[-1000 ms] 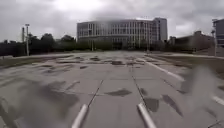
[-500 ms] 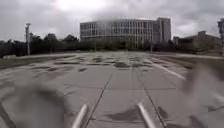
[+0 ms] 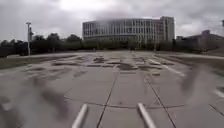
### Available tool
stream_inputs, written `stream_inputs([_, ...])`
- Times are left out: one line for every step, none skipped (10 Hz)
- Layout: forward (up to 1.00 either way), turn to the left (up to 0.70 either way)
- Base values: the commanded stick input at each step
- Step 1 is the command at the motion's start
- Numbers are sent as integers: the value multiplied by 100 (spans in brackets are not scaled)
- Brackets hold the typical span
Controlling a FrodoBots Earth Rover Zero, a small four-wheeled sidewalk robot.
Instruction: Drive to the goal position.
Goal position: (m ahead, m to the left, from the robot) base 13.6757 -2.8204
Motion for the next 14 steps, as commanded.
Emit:
stream_inputs([100,0])
stream_inputs([100,0])
stream_inputs([100,0])
stream_inputs([100,0])
stream_inputs([100,0])
stream_inputs([100,0])
stream_inputs([100,0])
stream_inputs([100,0])
stream_inputs([100,-14])
stream_inputs([100,-27])
stream_inputs([100,-27])
stream_inputs([100,-27])
stream_inputs([100,-27])
stream_inputs([100,-27])
